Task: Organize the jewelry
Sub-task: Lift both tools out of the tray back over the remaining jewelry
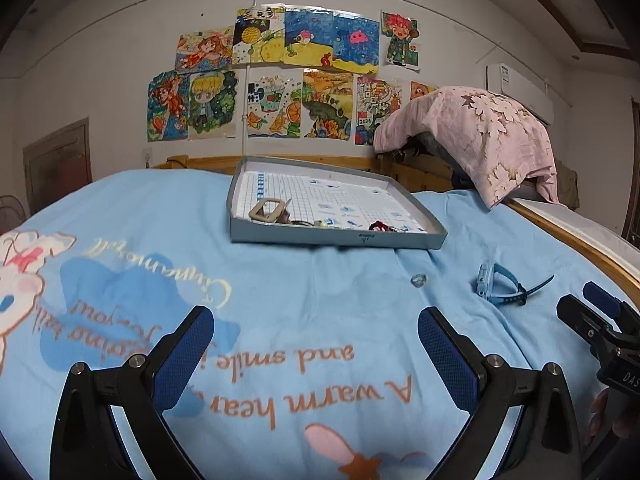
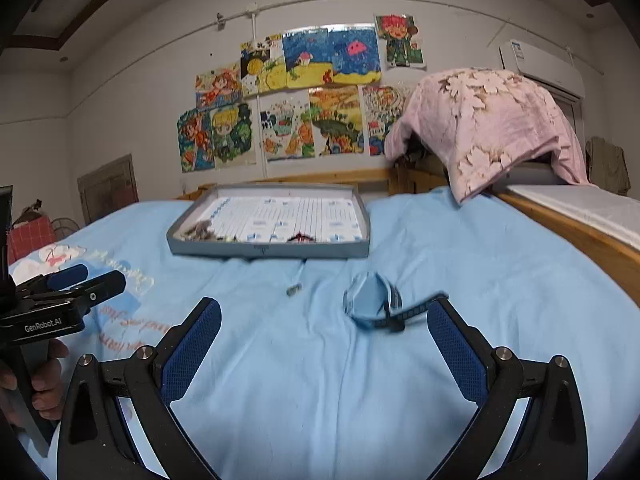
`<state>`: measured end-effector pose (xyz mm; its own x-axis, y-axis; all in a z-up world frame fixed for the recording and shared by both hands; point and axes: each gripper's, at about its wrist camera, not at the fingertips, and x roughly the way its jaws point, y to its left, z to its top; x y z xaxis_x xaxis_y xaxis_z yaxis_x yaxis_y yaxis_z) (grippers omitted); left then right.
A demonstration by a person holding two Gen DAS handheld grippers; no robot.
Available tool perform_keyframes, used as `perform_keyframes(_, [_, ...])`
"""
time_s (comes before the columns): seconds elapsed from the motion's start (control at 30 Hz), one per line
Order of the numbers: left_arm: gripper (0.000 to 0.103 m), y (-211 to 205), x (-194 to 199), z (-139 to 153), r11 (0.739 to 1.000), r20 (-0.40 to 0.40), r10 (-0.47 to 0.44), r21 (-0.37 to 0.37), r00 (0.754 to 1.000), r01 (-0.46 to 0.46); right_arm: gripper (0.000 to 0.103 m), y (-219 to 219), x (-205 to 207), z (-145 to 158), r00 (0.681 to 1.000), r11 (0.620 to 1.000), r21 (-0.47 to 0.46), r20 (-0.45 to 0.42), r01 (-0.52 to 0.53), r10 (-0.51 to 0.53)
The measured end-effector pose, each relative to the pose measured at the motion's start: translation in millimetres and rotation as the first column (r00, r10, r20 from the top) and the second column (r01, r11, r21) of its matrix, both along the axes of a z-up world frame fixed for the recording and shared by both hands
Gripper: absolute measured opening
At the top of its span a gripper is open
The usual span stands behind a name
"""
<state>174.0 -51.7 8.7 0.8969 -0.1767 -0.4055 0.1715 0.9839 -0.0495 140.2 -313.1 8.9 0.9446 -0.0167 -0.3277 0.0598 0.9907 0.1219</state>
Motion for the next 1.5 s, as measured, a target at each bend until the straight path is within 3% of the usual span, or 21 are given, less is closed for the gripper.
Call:
perform_keyframes(0.37, [0.103, -2, -4, -17, 1.000, -0.028, -0.002, 0.024, 1.000, 0.002, 0.101, -2, -5, -11, 1.000, 1.000, 0.023, -0.024, 0.012, -0.012])
perform_keyframes(1.1, [0.103, -3, -1, -18, 1.000, -0.040, -0.005, 0.031, 0.999, 0.006, 0.101, -2, 6, -20, 0.998, 0.999, 0.040, -0.070, 0.000, 0.003])
perform_keyframes(1.5, [0.103, -18, 38, -13, 0.996, -0.133, -0.088, 0.002, 0.987, 0.089, 0.101, -25, 12, -13, 0.994, 0.994, 0.079, -0.074, 0.081, -0.075])
